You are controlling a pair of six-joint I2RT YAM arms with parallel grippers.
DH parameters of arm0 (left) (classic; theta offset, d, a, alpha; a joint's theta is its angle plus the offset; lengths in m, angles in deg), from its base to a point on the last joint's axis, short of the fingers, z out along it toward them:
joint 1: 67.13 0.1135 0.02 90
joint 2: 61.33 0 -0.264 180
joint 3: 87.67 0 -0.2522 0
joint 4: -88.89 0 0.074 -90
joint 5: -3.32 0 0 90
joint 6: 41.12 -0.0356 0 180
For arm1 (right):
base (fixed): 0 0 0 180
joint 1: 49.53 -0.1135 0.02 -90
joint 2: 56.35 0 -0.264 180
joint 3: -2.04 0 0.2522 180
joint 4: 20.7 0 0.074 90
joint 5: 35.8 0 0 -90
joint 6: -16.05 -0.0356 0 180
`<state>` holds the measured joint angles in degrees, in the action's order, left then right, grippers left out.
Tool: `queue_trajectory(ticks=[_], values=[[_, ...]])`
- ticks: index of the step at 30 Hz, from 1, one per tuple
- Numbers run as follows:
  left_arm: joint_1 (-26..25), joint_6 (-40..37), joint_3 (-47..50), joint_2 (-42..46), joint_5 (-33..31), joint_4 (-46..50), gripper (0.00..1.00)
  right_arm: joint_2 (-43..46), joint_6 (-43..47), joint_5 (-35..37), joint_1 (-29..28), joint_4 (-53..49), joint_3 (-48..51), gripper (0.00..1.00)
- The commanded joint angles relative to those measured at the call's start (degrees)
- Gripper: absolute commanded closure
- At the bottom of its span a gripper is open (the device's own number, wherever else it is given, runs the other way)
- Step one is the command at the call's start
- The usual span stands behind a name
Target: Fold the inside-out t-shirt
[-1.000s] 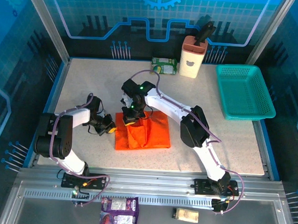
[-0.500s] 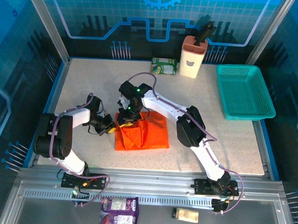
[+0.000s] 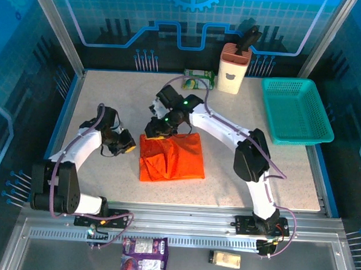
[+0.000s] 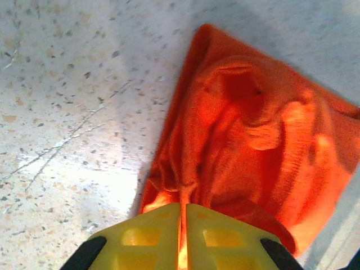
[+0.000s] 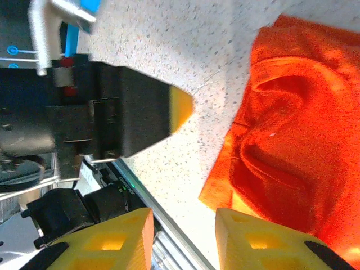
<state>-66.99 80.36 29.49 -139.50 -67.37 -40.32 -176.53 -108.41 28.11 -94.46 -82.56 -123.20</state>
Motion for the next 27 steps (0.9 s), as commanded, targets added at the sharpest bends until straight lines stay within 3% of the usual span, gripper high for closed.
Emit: queue_trajectory(ticks=[1,10,15,22,27], values=[[-1.3,0.0,-1.9,2.1,0.4,5.2,0.88,1.4,2.8,1.1,3.4,-1.8,4.0,0.65],[-8.0,4.2,-1.9,-0.6,0.5,1.2,0.88,2.4,8.9,2.2,5.4,-7.1,11.5,0.67],[-11.2,5.5,-3.3,-3.0,0.9,-0.2,0.79,5.4,8.3,-0.4,2.6,-3.9,17.5,0.67],[-11.2,4.1,-4.9,-2.1,-3.0,2.7,0.79,2.2,5.6,0.2,-1.6,0.1,17.4,0.53],[-8.9,3.0,-4.4,0.3,-4.2,4.1,0.79,-0.2,4.2,-3.4,-3.0,4.6,15.8,0.48]])
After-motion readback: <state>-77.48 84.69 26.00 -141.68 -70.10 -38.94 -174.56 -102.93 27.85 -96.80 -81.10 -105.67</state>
